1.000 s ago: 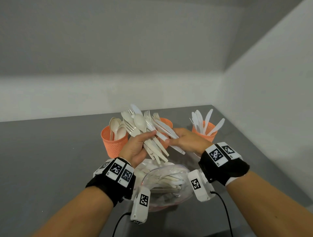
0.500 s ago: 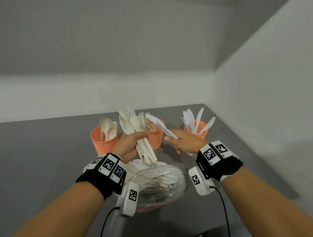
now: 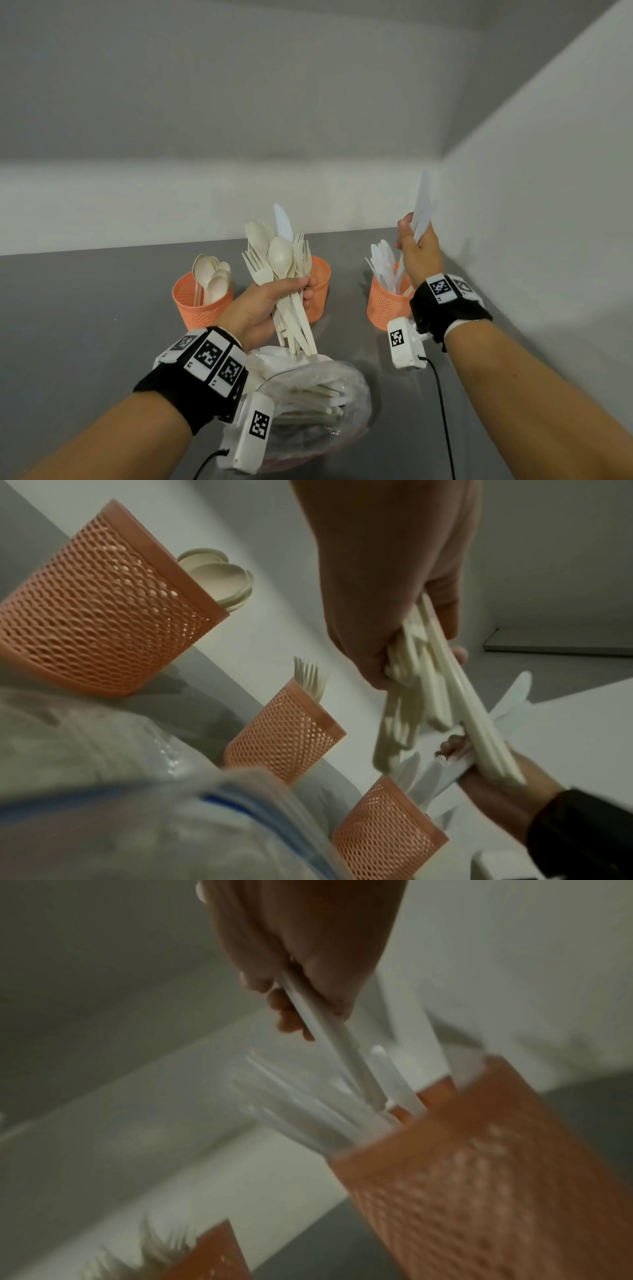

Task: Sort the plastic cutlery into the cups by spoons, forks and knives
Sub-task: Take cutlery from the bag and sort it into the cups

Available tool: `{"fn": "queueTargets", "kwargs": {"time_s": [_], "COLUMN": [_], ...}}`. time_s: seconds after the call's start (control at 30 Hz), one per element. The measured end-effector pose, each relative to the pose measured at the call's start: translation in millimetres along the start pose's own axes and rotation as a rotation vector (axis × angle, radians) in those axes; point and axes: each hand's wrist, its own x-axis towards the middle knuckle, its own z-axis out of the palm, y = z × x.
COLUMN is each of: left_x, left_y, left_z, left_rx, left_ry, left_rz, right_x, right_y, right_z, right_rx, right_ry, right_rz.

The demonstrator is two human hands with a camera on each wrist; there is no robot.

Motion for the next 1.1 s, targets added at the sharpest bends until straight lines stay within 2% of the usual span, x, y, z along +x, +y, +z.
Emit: {"fn": "queueTargets", "kwargs": {"time_s": [0.2,0.3,0.37,0.5,0.57,0.67,0.73,0.9,1.1], "left_x": [-1.2,-3.9,-2.7,1.6,1.0,-1.4,-2.1,-5.7,-4.5], "left_y": [1.1,1.8,1.3,-1.3,-2.9,-4.1,-6.0,-6.4,-6.1], "left_z": [-4.9,-3.1,-3.1,-2.0,2.3,11.2,12.9,9.2,-1.1], "left_rx": [0.006,0.053,0.071,0.13,0.159,0.201,0.256,0.405,0.508], "left_ry": [-0.081,-0.092,-0.076,-0.014,0.0,-0.06,-0.055,0.006,0.119], "left_rz": [0.003,0.012,0.012,0.038,0.06,0.093,0.123,0.165,0.168], "right_x": [-11.6,-6.3,1.4,5.3,-3.1,-24.6,-34.2,-37.6,-44.9], "right_y": [29.5,26.9,20.0,-15.3,-38.8,-66.6,-70.0,-71.5,-76.5], "right_z": [4.5,3.8,4.0,15.4,30.9,58.2,72.5,84.5,92.8], "right_rx": [-0.033,-0.032,0.004,-0.19,-0.163,-0.124,-0.192,-0.207,-0.139], "right_ry": [-0.167,-0.23,-0.182,-0.001,-0.057,-0.368,-0.477,-0.44,-0.364], "right_rz": [0.344,0.404,0.313,-0.243,-0.357,-0.258,-0.168,-0.106,-0.161]}}
